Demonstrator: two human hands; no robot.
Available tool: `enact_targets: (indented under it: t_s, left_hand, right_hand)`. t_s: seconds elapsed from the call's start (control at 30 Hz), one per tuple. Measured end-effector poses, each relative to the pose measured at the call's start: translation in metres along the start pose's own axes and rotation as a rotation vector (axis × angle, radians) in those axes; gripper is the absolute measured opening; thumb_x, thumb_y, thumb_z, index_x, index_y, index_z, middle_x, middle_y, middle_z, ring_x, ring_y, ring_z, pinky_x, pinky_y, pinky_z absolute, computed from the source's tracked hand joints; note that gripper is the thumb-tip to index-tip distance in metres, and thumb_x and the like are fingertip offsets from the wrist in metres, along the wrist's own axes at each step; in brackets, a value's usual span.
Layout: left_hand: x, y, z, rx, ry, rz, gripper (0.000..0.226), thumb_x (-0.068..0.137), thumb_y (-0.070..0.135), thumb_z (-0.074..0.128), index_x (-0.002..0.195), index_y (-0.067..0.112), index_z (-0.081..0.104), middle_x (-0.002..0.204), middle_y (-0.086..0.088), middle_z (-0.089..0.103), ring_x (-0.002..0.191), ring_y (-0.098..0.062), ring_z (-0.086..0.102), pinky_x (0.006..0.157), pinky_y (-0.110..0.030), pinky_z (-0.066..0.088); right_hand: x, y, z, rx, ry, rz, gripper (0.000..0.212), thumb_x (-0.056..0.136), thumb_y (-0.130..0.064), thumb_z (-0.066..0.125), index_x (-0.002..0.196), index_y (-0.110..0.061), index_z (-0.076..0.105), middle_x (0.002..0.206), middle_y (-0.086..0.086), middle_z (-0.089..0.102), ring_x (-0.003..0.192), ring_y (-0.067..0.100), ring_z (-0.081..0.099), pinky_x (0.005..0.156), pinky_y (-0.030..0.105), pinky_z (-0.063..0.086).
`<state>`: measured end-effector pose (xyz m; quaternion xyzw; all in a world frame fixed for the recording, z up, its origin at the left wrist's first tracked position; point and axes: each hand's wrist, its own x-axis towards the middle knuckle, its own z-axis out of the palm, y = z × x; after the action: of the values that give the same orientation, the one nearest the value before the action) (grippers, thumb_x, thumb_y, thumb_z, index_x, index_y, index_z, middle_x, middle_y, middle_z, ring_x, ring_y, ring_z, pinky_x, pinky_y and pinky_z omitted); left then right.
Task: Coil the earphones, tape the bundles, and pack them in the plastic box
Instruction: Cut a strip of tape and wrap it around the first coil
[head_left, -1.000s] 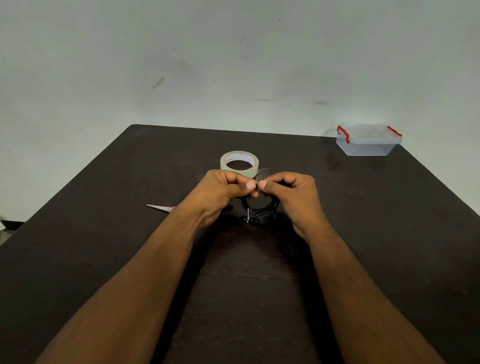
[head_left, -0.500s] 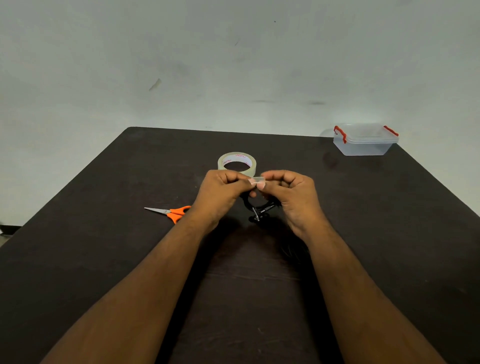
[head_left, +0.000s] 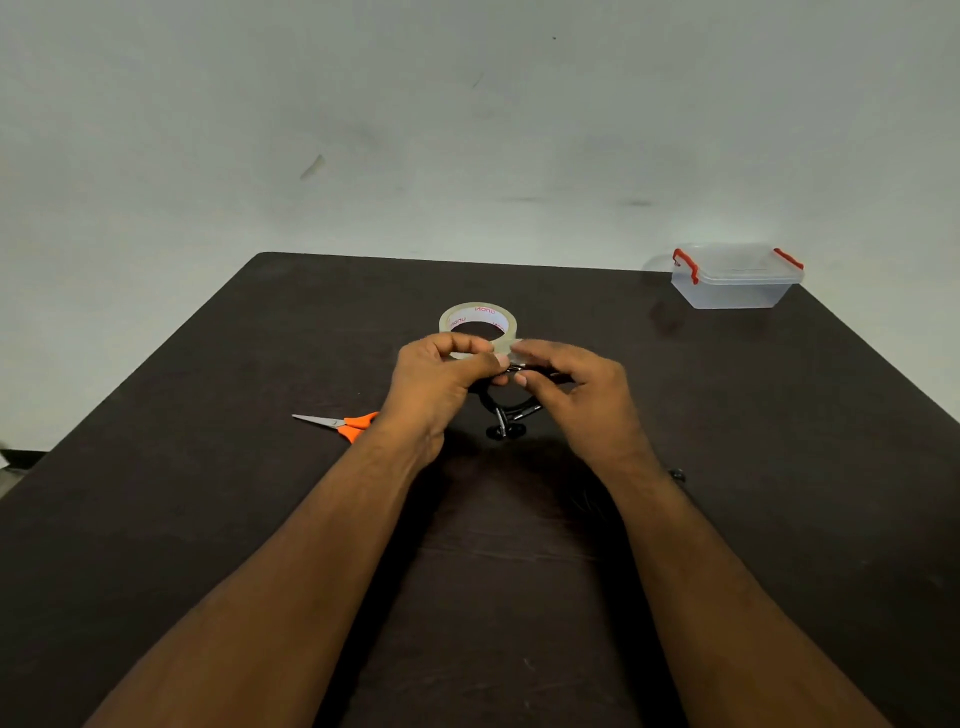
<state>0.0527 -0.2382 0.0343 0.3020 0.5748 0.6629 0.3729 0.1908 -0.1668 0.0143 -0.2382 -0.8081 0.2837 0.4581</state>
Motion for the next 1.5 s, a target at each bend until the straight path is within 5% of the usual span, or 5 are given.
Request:
enact_targets:
  t_s: [0.4,0.63,0.97,1.2,1.5]
  left_hand:
    - [0.007,-0.008,-0.004,0.841,-0.009,0.721,0.022,0.087,0.017,0.066,0.103,0.031,0.059,0.077,0.008,0.070,0.084,-0.016,0.066,0.092,-0.047,0.042]
    - [0.007,-0.007,0.006,1.295,0.040,0.567,0.025,0.097,0.021,0.050,0.116,0.029,0.064,0.109,0.002,0.064,0.113,-0.023,0.050,0.099,-0.035,0.024]
    - [0.003,-0.007,0.004,1.015,-0.065,0.344,0.027,0.099,0.027,0.045,0.080,0.032,0.065,0.085,0.009,0.067,0.099,-0.017,0.056,0.094,-0.040,0.030]
    - [-0.008,0.007,0.002,0.311,-0.288,0.020,0.037,0.101,0.015,0.045,0.068,0.009,0.061,0.068,-0.001,0.059,0.069,-0.008,0.053,0.067,-0.011,0.042]
    - [-0.008,0.011,-0.001,0.240,-0.240,-0.114,0.027,0.099,0.018,0.050,0.079,0.005,0.062,0.062,0.001,0.057,0.051,0.003,0.051,0.061,-0.024,0.032]
  right_hand:
    - [0.004,0.006,0.002,-0.277,-0.159,0.043,0.022,0.095,-0.020,0.057,0.111,-0.024,0.070,0.082,-0.020,0.049,0.088,0.008,0.042,0.074,0.006,0.029]
    - [0.005,0.007,0.000,-0.276,-0.229,0.063,0.025,0.096,-0.021,0.055,0.118,-0.025,0.067,0.085,-0.021,0.050,0.093,0.008,0.042,0.077,0.012,0.033]
    - [0.004,0.004,-0.007,-0.219,-0.116,0.055,0.044,0.084,-0.009,0.069,0.110,-0.035,0.045,0.081,-0.012,0.065,0.088,0.016,0.061,0.076,0.038,0.054]
    - [0.003,0.003,-0.009,-0.390,-0.054,-0.121,0.033,0.080,-0.004,0.071,0.106,-0.019,0.055,0.090,-0.014,0.057,0.085,0.010,0.053,0.067,0.016,0.041]
    - [0.007,0.006,-0.008,-0.365,-0.007,-0.344,0.022,0.082,-0.028,0.072,0.096,-0.011,0.072,0.100,0.001,0.071,0.094,0.016,0.062,0.084,0.023,0.042]
